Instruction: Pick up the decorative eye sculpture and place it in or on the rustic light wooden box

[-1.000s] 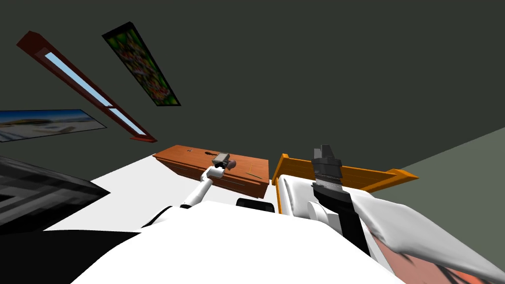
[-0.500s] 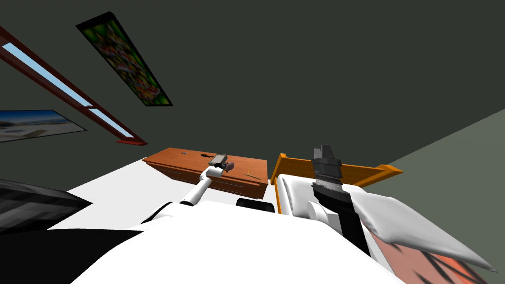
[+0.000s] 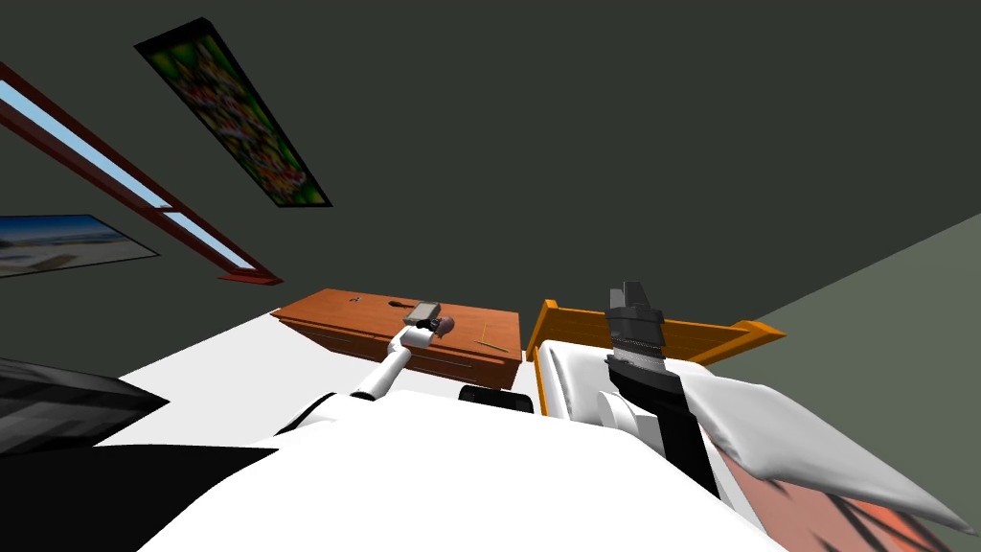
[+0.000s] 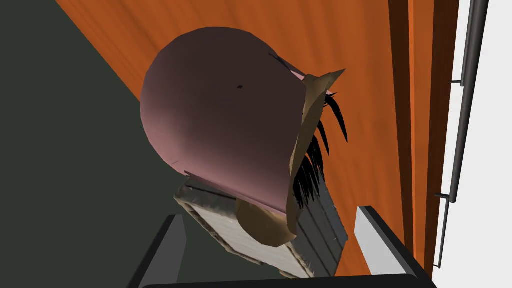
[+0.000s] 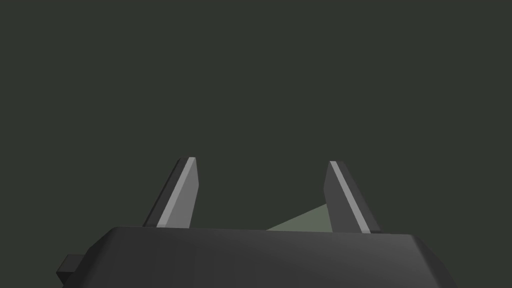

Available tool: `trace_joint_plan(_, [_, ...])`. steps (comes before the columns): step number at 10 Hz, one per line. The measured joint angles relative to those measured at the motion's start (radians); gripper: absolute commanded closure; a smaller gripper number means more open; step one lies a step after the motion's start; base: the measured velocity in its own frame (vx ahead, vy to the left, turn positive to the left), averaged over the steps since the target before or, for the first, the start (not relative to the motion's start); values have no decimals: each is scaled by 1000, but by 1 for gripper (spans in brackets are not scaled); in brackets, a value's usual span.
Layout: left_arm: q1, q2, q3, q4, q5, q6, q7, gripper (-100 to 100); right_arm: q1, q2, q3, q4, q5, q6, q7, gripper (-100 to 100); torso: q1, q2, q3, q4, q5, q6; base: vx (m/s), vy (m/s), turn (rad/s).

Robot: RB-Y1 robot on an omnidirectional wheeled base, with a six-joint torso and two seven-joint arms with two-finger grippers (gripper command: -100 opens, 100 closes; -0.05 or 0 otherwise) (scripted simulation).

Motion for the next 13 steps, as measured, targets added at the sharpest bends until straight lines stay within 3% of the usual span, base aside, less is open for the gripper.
trace_joint_plan(1, [0,0,0,2,-1,-5,1,100,0,0,0,0,0,0,0,0,-1,2,1,0,0,0,0,0,0])
trace_joint_plan(5, [1,-1,-1,3,-1,-4,0,100,0,0,0,0,0,0,0,0,-2,4,3,2,-1,0,1,0,-3])
trace_joint_plan(6, [1,-1,-1,3,-1,-4,0,0,0,0,0,0,0,0,0,0,-3,5,3,2,-1,0,0,0,0])
trace_joint_plan(7, [1,-1,-1,3,-1,-4,0,100,0,0,0,0,0,0,0,0,-2,5,3,2,-1,0,-41,-28,25])
trace_joint_plan(9, [4,4,-1,-34,6,25,-3,100,0,0,0,0,0,0,0,0,-5,10,6,3,-2,-1,-54,-21,12])
trace_joint_plan(10, [5,4,-1,-36,7,30,-3,0,0,0,0,0,0,0,0,0,-4,9,6,4,-3,-1,-6,-3,1])
trace_joint_plan(11, [5,4,-1,-35,7,30,-3,100,0,0,0,0,0,0,0,0,-4,8,5,4,-3,-1,-65,41,2])
trace_joint_plan(13, [-1,33,-10,-43,25,61,-3,100,0,0,0,0,0,0,0,0,1,14,9,5,-3,-3,-119,66,10])
